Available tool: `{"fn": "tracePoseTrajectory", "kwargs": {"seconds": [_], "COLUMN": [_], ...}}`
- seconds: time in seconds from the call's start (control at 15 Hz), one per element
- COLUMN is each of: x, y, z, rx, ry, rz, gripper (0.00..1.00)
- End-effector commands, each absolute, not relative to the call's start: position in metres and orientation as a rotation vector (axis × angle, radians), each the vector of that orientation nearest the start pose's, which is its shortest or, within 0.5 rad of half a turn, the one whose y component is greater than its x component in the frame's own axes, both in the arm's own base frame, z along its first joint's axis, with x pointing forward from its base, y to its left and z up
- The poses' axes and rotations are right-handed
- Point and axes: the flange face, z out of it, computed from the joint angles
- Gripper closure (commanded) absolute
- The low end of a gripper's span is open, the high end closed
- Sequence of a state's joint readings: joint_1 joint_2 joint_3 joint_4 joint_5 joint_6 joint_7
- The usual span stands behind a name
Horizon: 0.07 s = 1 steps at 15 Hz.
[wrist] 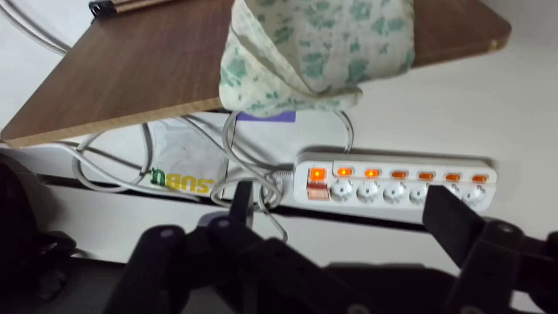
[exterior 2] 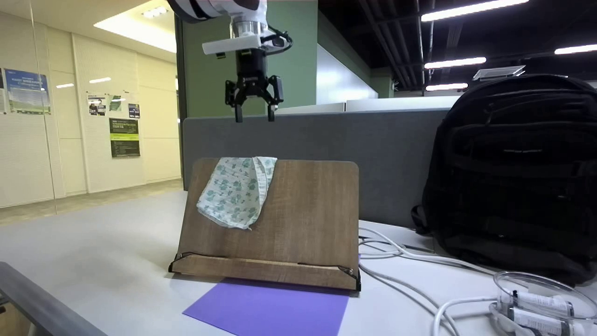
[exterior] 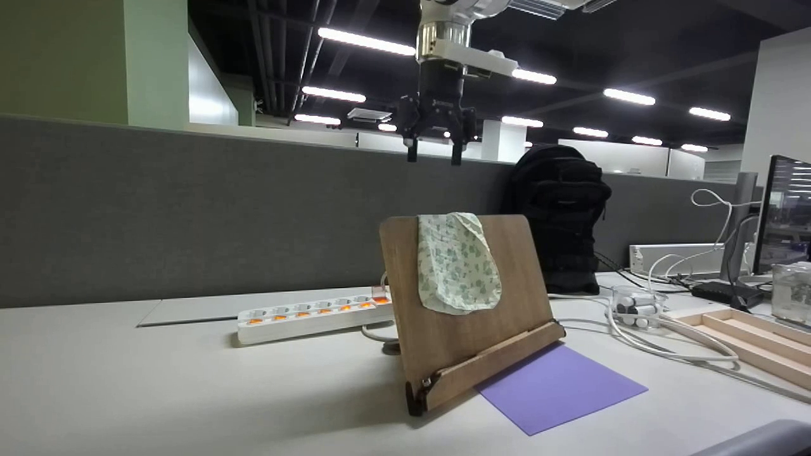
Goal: Hang the cloth on the brown object
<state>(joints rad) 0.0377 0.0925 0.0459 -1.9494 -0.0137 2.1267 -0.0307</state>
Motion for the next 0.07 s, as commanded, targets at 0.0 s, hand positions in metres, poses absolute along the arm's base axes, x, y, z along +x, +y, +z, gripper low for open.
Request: {"fn": "tracePoseTrajectory", "kwargs": {"seconds": [0.0], "x": [0.5364], "y": [0.0119], "z": [0.3984], "rx": [-3.155], "ry": [-0.331], "rz": [0.069], "gripper": [0.00]}}
